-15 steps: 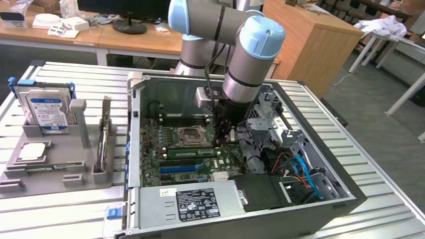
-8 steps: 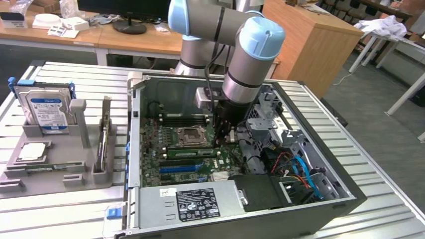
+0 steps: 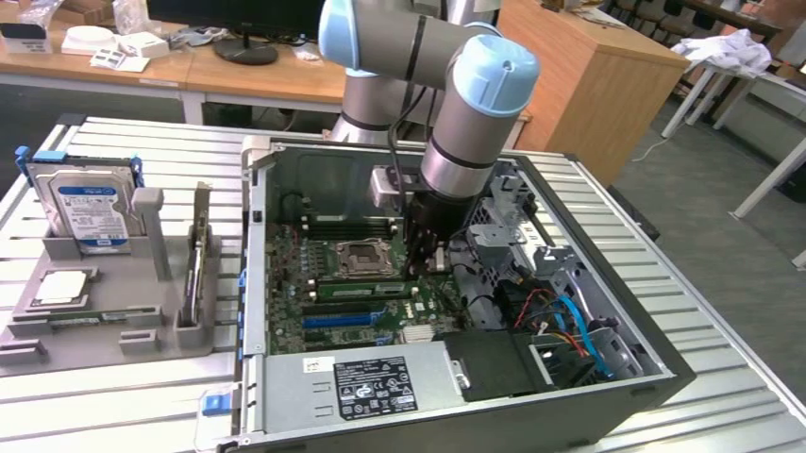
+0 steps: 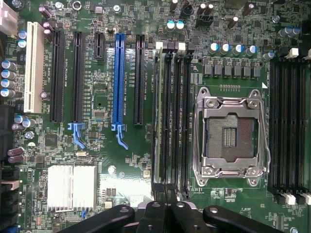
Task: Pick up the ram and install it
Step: 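Press down the ram until it locks into place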
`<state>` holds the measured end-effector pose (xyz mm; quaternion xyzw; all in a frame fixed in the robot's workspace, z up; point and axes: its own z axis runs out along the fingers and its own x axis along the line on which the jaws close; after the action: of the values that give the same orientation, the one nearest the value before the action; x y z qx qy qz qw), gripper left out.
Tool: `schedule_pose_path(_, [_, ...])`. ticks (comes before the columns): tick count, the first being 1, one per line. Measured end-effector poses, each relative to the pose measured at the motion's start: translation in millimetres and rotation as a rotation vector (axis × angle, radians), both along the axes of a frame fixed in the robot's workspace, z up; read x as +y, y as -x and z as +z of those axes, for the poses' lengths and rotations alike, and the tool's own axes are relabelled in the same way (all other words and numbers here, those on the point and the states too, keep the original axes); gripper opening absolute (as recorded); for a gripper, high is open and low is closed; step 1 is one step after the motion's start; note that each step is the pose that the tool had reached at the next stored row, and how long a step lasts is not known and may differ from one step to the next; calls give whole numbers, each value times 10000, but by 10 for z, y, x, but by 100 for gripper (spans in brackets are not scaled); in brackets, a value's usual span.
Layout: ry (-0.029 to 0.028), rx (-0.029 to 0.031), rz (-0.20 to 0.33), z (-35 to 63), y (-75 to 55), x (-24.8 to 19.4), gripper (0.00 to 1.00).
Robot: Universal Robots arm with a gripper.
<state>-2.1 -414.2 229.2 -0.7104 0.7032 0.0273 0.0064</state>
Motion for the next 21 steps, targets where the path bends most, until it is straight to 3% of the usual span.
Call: schedule_pose_path(21, [1,-2,0,-28,0,-13,11])
